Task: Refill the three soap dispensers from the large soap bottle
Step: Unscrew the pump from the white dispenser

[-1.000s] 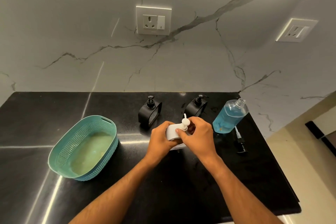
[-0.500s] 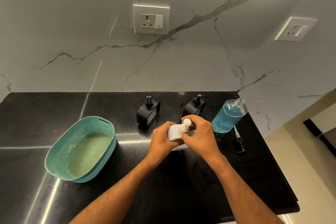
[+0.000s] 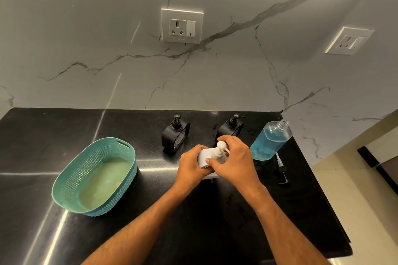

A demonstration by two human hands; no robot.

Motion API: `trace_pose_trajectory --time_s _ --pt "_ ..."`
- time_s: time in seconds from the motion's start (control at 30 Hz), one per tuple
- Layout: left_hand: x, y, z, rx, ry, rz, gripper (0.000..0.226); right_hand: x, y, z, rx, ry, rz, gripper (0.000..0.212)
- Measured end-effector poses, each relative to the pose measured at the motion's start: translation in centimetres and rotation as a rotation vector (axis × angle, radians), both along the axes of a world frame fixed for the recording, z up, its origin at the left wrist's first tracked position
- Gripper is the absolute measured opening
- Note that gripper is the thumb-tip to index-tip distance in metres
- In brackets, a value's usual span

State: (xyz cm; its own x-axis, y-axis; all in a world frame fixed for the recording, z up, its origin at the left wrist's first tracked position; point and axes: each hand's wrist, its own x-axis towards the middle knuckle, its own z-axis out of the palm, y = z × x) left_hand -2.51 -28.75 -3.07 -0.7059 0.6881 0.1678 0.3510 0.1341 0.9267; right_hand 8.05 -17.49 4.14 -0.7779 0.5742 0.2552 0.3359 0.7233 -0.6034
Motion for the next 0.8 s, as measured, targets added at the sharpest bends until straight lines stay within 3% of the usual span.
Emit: trace_pose_trajectory --time_s 0.17,0.33,0.47,0.67,0.8 --pt "0.2 0.1 -0.1 0.003 -0.002 -0.015 0.05 0.1 -0.1 0.1 -0.009 -0.008 -0.005 0.043" --pt "0.2 0.1 -0.1 0.015 -0.003 -0.017 0.05 0.3 -0.1 0.2 0.004 -0.042 -0.016 0.066" --pt "0.6 0.1 0.3 0.024 -0.013 -0.028 0.051 0.4 0.0 0.5 0.031 -0.057 -0.028 0.045" --pt "0.8 0.3 0.0 0.025 -0.014 -0.027 0.054 0.6 0.3 1.2 0.028 -0.096 -0.011 0.058" --pt "1.4 0.4 0.2 0.03 -0.012 -0.034 0.057 0.8 0.3 1.5 0.038 -0.108 -0.025 0.039"
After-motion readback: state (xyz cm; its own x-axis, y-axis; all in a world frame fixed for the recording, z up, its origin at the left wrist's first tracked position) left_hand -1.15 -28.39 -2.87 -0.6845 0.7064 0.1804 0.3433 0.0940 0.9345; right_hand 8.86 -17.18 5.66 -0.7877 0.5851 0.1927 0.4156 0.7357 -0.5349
